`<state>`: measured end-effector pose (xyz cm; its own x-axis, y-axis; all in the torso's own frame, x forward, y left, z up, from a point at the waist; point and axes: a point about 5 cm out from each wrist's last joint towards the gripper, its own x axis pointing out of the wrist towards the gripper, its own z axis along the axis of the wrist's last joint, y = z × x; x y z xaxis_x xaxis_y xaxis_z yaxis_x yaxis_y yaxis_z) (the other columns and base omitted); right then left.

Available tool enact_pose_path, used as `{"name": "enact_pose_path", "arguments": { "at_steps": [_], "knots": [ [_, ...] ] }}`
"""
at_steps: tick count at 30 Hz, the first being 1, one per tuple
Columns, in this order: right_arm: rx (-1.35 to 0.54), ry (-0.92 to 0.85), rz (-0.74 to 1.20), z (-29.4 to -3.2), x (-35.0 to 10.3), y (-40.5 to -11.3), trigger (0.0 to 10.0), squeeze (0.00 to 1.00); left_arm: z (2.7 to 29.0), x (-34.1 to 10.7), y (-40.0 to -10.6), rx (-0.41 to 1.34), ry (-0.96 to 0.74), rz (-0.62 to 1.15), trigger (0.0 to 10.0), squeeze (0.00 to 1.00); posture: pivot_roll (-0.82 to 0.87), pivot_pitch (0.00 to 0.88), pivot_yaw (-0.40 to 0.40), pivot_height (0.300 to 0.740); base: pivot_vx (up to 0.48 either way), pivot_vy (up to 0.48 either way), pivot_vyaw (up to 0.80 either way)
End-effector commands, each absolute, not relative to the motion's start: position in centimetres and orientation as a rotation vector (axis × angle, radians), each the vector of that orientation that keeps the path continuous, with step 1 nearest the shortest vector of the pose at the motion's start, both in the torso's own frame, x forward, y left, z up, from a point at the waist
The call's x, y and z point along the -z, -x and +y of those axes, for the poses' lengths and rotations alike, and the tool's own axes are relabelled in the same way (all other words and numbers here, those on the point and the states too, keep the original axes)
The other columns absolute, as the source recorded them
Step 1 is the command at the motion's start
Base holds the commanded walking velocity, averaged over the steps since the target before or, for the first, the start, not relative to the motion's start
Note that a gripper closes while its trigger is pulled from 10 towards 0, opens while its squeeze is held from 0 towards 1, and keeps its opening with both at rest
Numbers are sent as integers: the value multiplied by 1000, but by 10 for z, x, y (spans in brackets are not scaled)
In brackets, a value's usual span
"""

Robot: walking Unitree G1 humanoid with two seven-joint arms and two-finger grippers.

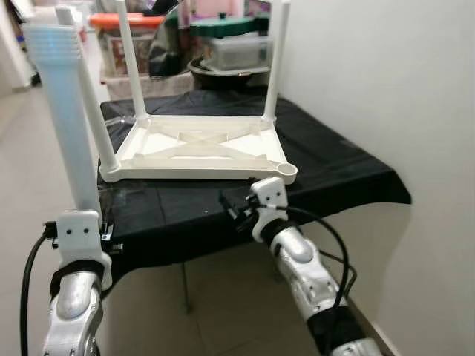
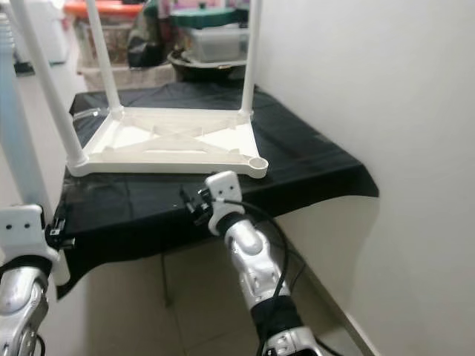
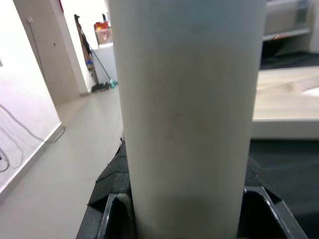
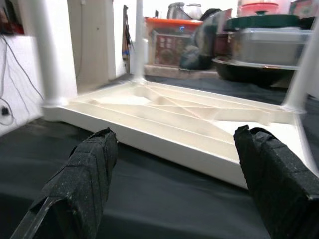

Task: Building children table

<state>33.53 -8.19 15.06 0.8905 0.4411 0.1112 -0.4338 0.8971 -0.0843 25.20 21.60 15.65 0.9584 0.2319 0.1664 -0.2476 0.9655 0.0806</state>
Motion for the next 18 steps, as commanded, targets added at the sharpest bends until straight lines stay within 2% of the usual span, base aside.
{"name": "enact_pose_path", "arguments": {
  "at_steps": [1, 8, 12, 16, 18],
  "knots": [
    [-434, 56, -131, -85, -151, -337, 10000, 0, 215, -158, -252, -231, -117, -161, 10000, 0, -50, 0, -14, 734, 379, -289, 0],
    [-417, 67, -137, -87, -154, -340, 10000, 0, 216, -157, -253, -243, -118, -149, 10000, 0, -53, 0, -14, 734, 368, -302, 0],
    [-402, 81, -139, -90, -157, -345, 10000, 0, 220, -154, -253, -274, -61, -129, 10000, 0, -53, 0, -14, 734, 0, 0, 0],
    [-378, 112, -162, -92, -165, -350, 10000, 0, 224, -153, -254, -244, -139, -92, 10000, 0, -53, 0, -14, 734, 0, 0, 0],
    [-369, 170, -188, -93, -171, -354, 10000, 0, 228, -152, -256, -205, -235, -64, 10000, 0, -53, 0, -14, 734, 0, 0, 0]
  ]
}}
